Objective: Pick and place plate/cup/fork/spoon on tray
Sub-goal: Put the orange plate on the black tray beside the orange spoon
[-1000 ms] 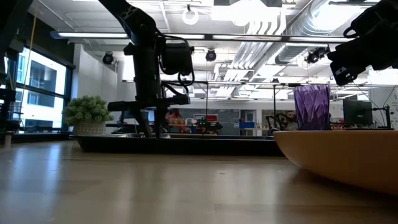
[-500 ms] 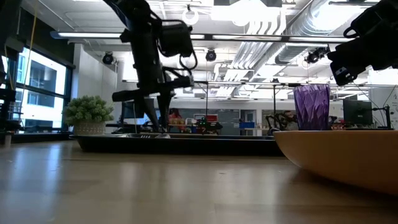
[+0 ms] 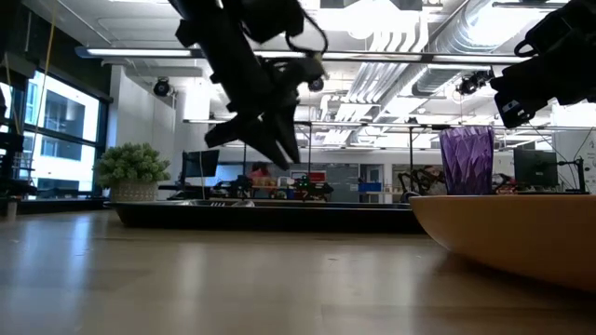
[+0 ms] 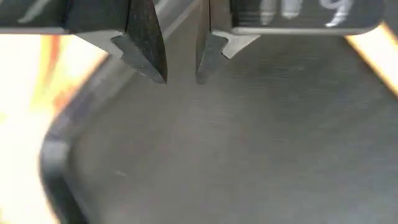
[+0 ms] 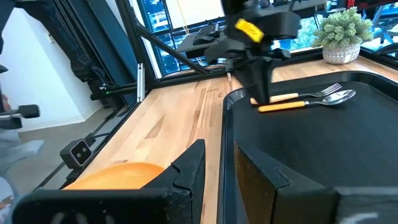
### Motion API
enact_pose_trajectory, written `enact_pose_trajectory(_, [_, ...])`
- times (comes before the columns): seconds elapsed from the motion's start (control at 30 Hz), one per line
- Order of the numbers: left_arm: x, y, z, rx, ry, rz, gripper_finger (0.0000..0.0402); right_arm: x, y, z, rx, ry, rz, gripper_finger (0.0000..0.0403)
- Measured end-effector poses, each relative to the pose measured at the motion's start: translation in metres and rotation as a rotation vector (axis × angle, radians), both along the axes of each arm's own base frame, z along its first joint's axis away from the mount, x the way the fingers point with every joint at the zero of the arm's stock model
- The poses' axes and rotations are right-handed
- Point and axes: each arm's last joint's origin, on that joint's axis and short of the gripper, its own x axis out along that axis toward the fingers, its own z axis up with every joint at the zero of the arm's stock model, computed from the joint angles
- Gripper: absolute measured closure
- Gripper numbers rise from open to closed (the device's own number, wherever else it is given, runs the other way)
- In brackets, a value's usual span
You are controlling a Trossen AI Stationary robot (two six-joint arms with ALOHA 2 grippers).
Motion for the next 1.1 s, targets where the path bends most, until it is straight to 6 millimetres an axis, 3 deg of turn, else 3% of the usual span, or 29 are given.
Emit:
enact_pose_trajectory(0.6, [-0.001, -0.066, 0.003, 0.060, -0.042, -0.286, 0.0326, 0.000, 0.000, 0.000, 0.000, 0.000, 0.000, 0.0324])
enact_pose_trajectory(1.1, [-0.004, -0.079, 0.002, 0.038, -0.040, -0.408, 0.0326, 0.000, 0.000, 0.000, 0.000, 0.000, 0.000, 0.0324])
